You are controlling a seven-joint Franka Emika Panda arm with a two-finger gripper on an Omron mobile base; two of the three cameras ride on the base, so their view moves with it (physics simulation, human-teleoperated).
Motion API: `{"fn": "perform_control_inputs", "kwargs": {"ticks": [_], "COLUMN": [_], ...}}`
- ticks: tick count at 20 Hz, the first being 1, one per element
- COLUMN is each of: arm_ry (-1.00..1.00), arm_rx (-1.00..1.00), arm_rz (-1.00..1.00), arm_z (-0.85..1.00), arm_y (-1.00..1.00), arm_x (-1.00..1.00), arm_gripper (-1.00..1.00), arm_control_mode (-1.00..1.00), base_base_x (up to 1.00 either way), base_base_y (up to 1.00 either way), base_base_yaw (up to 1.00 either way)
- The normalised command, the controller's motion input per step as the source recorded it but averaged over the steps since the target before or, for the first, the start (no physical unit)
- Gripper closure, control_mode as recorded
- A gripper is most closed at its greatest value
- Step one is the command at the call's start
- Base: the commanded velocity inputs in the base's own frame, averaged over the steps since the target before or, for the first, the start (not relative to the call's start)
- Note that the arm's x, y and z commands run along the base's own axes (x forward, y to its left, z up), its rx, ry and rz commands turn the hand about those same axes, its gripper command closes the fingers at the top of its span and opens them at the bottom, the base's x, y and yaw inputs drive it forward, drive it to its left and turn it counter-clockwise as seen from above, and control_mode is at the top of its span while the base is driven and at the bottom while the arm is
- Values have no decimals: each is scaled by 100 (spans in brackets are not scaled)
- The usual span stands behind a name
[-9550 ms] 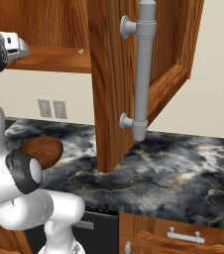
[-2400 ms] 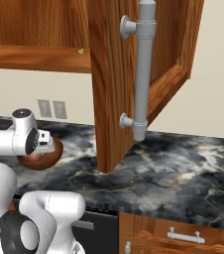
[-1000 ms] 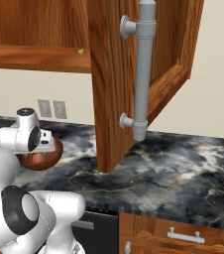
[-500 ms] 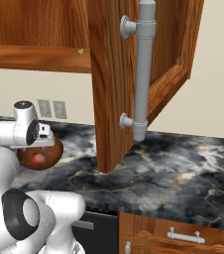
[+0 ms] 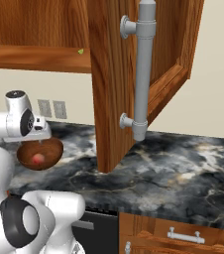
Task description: Open the cabinet. Pick the peach and orange from the cabinet and place them into the bowl. Then close the cabinet.
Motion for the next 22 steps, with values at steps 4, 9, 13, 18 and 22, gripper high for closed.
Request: {"fn": "perform_control_inputs", "kwargs": {"ticks": [4,9,13,18,22], "arm_ry": [-4,-3,-1,0,-2], "arm_rx": [-3,-4,-1,0,0], "arm_rz": [-1,-1,-2,-4,-4], "arm_z": [27,28,36,42,46], "arm_y": [-6,-9,-20,-22,-24], "arm_x": [-34,-29,-24,-28,-31], "arm_gripper": [-100,-100,-100,-100,-100], "arm_control_mode": [-100,-100,-100,-100,-100], "base_base_x": [0,0,0,0,0], "base_base_y": [0,0,0,0,0], "base_base_yaw": [0,0,0,0,0]}}
